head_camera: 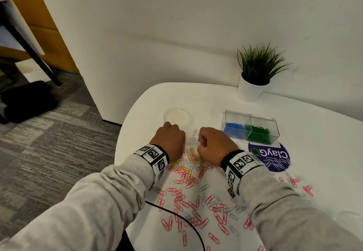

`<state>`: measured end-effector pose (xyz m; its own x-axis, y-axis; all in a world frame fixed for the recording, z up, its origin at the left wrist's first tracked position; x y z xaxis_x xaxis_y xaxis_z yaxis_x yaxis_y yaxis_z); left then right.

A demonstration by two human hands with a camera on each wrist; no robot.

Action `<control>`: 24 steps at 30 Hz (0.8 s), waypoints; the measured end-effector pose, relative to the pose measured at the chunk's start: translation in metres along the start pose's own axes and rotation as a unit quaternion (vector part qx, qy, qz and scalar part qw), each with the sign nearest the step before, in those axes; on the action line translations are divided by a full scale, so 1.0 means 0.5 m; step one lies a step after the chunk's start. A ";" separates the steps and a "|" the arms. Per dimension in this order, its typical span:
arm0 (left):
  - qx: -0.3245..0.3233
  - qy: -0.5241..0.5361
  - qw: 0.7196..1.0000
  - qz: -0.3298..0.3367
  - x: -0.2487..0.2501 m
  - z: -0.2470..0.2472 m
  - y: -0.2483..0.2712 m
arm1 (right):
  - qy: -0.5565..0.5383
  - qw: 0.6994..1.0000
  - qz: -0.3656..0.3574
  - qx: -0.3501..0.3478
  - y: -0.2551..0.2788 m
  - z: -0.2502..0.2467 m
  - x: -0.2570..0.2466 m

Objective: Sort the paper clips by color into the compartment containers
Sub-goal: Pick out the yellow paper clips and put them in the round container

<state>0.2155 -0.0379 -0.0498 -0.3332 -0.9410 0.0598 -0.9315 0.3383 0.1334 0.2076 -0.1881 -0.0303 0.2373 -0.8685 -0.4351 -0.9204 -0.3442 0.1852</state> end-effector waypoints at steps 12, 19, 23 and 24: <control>-0.036 0.153 0.987 -0.020 -0.035 -0.023 0.035 | 0.073 0.991 0.041 -0.101 -0.030 0.035 -0.017; -0.051 0.080 0.996 0.005 -0.023 -0.003 0.062 | -0.017 0.997 0.071 -0.026 -0.019 0.002 0.006; -0.059 0.067 0.996 -0.006 -0.031 -0.002 0.055 | 0.005 0.997 0.062 -0.051 -0.015 0.006 0.015; -0.057 0.062 0.996 -0.007 -0.032 0.001 0.054 | 0.010 0.996 0.060 -0.060 -0.015 0.009 0.015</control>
<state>0.1956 -0.0135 -0.0476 -0.2930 -0.9392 0.1789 -0.9108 0.3311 0.2467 0.2151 -0.1905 -0.0390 0.1356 -0.9126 -0.3856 -0.8993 -0.2767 0.3386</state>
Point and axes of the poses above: each hand's wrist, its own y-axis away from the middle knuckle, its own z-axis out of the palm, x = y × z, the point moved 5 cm from there along -y, towards the middle knuckle, and after that the axes turned 6 degrees about -x, right-handed, at the moved point
